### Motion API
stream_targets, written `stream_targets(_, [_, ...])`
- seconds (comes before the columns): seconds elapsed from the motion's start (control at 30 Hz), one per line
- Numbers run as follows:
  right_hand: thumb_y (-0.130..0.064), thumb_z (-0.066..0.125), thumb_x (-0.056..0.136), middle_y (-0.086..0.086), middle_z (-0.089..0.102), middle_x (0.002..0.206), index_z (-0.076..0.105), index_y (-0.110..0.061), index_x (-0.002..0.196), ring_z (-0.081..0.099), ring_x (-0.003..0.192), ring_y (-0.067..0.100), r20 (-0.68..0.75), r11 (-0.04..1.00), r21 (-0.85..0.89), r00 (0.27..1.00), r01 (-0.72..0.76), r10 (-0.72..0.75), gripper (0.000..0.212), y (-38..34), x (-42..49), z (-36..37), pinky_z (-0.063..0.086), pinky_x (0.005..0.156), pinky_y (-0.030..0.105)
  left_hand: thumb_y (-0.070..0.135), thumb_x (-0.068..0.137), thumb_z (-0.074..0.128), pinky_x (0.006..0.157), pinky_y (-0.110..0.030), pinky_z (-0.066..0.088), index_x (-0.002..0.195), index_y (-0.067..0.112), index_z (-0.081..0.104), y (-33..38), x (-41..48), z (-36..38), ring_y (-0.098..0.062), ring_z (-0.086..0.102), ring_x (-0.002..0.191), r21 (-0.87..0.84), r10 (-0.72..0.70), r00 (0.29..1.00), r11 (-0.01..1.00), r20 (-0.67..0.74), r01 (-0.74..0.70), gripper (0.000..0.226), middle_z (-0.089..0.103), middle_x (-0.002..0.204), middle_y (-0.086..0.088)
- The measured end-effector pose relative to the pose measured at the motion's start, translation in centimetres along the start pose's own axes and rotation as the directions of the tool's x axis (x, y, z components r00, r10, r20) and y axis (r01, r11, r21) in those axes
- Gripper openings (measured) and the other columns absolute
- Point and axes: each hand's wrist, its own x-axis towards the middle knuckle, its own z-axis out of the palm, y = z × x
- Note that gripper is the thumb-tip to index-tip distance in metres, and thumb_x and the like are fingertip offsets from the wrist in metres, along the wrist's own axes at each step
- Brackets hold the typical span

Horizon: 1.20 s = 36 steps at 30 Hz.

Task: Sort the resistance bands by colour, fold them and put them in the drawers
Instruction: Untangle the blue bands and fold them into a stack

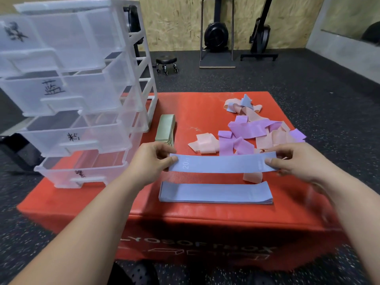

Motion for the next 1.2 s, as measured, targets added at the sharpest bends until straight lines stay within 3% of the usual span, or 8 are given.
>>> stream_targets(0.13, [-0.004, 0.081, 0.087, 0.002, 0.048, 0.071, 0.08, -0.02, 0.104, 0.05, 0.06, 0.018, -0.001, 1.0, 0.015, 1.0, 0.023, -0.023, 0.023, 0.1, -1.1, 0.8, 0.046, 0.062, 0.036, 0.015, 0.08, 0.089, 0.068, -0.032, 0.059, 0.095, 0.028, 0.076, -0.6, -1.3, -0.2, -0.01, 0.065, 0.063, 0.145, 0.027, 0.999, 0.989, -0.044, -0.02, 0.024, 0.072, 0.076, 0.005])
stream_targets(0.3, [-0.018, 0.086, 0.081, -0.009, 0.054, 0.067, 0.078, -0.031, 0.099, 0.05, 0.059, 0.013, -0.037, 0.967, -0.243, 0.995, 0.08, -0.092, 0.024, 0.2, -2.0, 1.4, 0.042, 0.065, 0.033, 0.017, 0.079, 0.086, 0.069, -0.02, 0.052, 0.101, 0.03, 0.074, -0.2, -2.9, 0.0, -0.002, 0.064, 0.068, 0.319, 0.096, 0.995, 0.944, -0.022, -0.084, 0.028, 0.07, 0.081, 0.011])
stream_targets(0.57, [-0.02, 0.091, 0.073, -0.014, 0.067, 0.076, 0.075, -0.041, 0.099, 0.06, 0.072, -0.004, -0.012, 0.855, -0.495, 0.982, 0.158, -0.188, 0.037, -0.1, -3.2, 3.5, 0.04, 0.065, 0.014, 0.003, 0.079, 0.075, 0.075, -0.034, 0.056, 0.11, 0.023, 0.075, -0.1, -3.8, 0.2, -0.01, 0.063, 0.074, 0.453, 0.135, 0.99, 0.88, 0.051, -0.144, 0.037, 0.068, 0.082, 0.01])
stream_targets(0.67, [-0.021, 0.091, 0.072, -0.015, 0.066, 0.079, 0.075, -0.04, 0.099, 0.061, 0.071, 0.0, 0.032, 0.816, -0.551, 0.982, 0.175, -0.189, 0.037, 0.3, -3.2, 4.0, 0.047, 0.066, 0.023, 0.001, 0.077, 0.07, 0.076, -0.034, 0.056, 0.111, 0.024, 0.074, -0.3, -3.7, 0.4, -0.013, 0.064, 0.08, 0.516, 0.122, 0.987, 0.842, 0.103, -0.158, 0.042, 0.068, 0.083, 0.011])
stream_targets(0.83, [-0.028, 0.083, 0.076, -0.012, 0.055, 0.099, 0.072, -0.041, 0.109, 0.056, 0.087, 0.013, 0.123, 0.697, -0.689, 0.98, 0.198, -0.157, 0.037, 0.9, -2.9, 4.4, 0.051, 0.079, 0.036, 0.015, 0.082, 0.078, 0.087, -0.038, 0.052, 0.122, 0.031, 0.07, -0.8, -3.5, 0.8, -0.017, 0.053, 0.099, 0.638, 0.116, 0.967, 0.733, 0.227, -0.237, 0.044, 0.057, 0.101, 0.01])
stream_targets(1.0, [-0.047, 0.086, 0.076, -0.015, 0.056, 0.117, 0.068, -0.043, 0.117, 0.058, 0.108, 0.01, 0.242, 0.717, -0.634, 0.955, 0.289, -0.172, 0.045, 1.3, -2.6, 3.1, 0.051, 0.093, 0.037, 0.03, 0.088, 0.078, 0.094, -0.038, 0.053, 0.128, 0.034, 0.067, -1.4, -3.0, -0.2, -0.014, 0.06, 0.108, 0.563, 0.167, 0.938, 0.763, 0.303, -0.318, 0.042, 0.06, 0.112, 0.014])
stream_targets(1.1, [-0.058, 0.087, 0.07, -0.019, 0.055, 0.121, 0.065, -0.045, 0.122, 0.056, 0.11, 0.007, 0.346, 0.693, -0.633, 0.927, 0.345, -0.145, 0.057, 1.4, -2.9, 2.5, 0.048, 0.097, 0.033, 0.053, 0.079, 0.085, 0.097, -0.033, 0.051, 0.137, 0.038, 0.061, -1.6, -3.2, -0.5, -0.009, 0.059, 0.112, 0.53, 0.111, 0.891, 0.769, 0.441, -0.358, 0.065, 0.063, 0.122, 0.016])
stream_targets(1.2, [-0.054, 0.091, 0.066, -0.022, 0.053, 0.117, 0.066, -0.045, 0.121, 0.056, 0.107, 0.005, 0.345, 0.689, -0.629, 0.923, 0.36, -0.167, 0.061, 1.6, -2.8, 2.5, 0.05, 0.094, 0.034, 0.054, 0.071, 0.089, 0.098, -0.035, 0.05, 0.142, 0.042, 0.056, -1.9, -3.4, -0.5, -0.01, 0.058, 0.114, 0.561, 0.106, 0.878, 0.732, 0.467, -0.387, 0.079, 0.064, 0.126, 0.017])
